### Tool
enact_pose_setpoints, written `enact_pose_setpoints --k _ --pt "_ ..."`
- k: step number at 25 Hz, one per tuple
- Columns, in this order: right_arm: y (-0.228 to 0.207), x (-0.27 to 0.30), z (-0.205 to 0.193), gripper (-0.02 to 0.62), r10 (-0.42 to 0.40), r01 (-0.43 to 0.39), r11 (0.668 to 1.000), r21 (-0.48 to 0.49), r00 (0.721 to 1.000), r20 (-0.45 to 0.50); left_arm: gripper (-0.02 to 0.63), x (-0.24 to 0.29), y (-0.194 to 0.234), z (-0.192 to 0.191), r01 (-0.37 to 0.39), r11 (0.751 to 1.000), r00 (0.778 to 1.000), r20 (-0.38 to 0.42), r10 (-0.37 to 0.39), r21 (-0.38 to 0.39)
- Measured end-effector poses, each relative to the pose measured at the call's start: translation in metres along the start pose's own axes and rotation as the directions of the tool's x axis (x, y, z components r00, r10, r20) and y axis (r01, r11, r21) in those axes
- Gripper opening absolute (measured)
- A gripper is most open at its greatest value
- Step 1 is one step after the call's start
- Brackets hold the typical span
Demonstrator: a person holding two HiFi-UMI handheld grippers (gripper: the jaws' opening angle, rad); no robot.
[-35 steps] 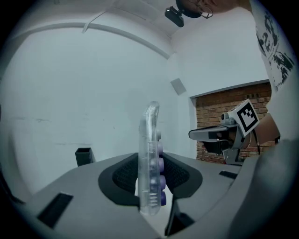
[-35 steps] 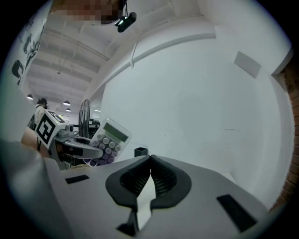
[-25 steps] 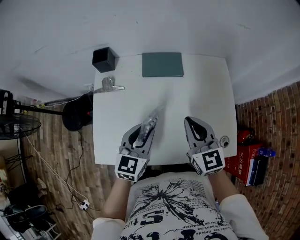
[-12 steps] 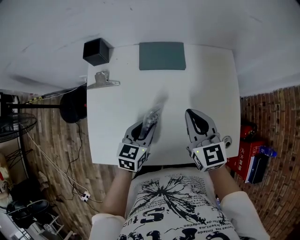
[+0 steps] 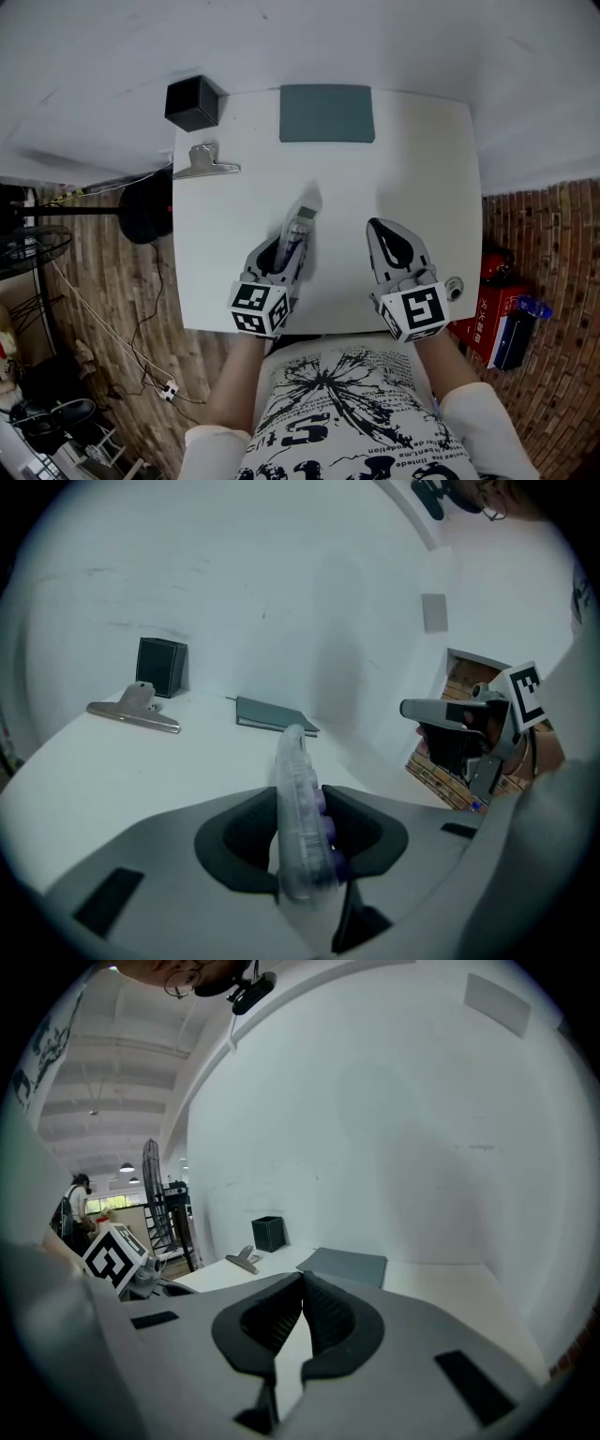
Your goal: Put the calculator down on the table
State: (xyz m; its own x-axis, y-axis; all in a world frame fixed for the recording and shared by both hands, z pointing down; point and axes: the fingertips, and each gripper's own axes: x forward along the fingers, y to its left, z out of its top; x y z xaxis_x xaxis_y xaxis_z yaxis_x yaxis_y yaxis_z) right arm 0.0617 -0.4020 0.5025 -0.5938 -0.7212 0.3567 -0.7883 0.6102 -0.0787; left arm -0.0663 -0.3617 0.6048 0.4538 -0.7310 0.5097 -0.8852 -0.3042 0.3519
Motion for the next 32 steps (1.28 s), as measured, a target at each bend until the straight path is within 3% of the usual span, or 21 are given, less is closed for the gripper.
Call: enact_pose_setpoints --k 4,9,16,20,23,28,32 --pt "0.000 0.005 0.001 0.015 0.005 -0.005 1.000 -0.002 1.000 -0.007 0.161 0.000 0.007 0.001 -0.016 1.000 1.000 -0.002 0.016 0.009" --pt "0.002 0.007 -0.002 0.015 0.017 -0.017 1.000 -0.004 1.000 -0.017 0.184 -0.005 0.021 0.001 -0.101 0.994 0.995 0.001 0.101 0.041" --pt "0.015 0.016 -0.005 0.015 0.039 -0.039 0.999 -0.013 0.999 -0.034 0.217 -0.009 0.048 -0.015 -0.159 0.987 0.987 -0.042 0.157 -0.028" --pt "0.018 0.016 -0.006 0.015 0.038 -0.038 0.999 -0.016 0.999 -0.035 0.209 -0.013 0.055 -0.018 -0.222 0.973 0.973 -0.059 0.225 0.060" --pt "0.021 0.014 -0.004 0.014 0.030 -0.031 0.999 -0.016 0.999 -0.028 0.212 -0.018 0.054 -0.012 -0.229 0.967 0.970 -0.052 0.236 0.114" --pt "0.029 0.004 -0.001 0.015 0.015 -0.015 1.000 -0.021 1.000 -0.011 0.210 -0.035 0.048 0.009 -0.228 0.965 0.973 0.009 0.229 0.129" --pt "0.037 -0.012 0.004 0.015 -0.009 0.010 1.000 -0.030 1.000 0.006 0.156 -0.060 0.032 0.035 -0.220 0.958 0.975 0.085 0.207 0.183"
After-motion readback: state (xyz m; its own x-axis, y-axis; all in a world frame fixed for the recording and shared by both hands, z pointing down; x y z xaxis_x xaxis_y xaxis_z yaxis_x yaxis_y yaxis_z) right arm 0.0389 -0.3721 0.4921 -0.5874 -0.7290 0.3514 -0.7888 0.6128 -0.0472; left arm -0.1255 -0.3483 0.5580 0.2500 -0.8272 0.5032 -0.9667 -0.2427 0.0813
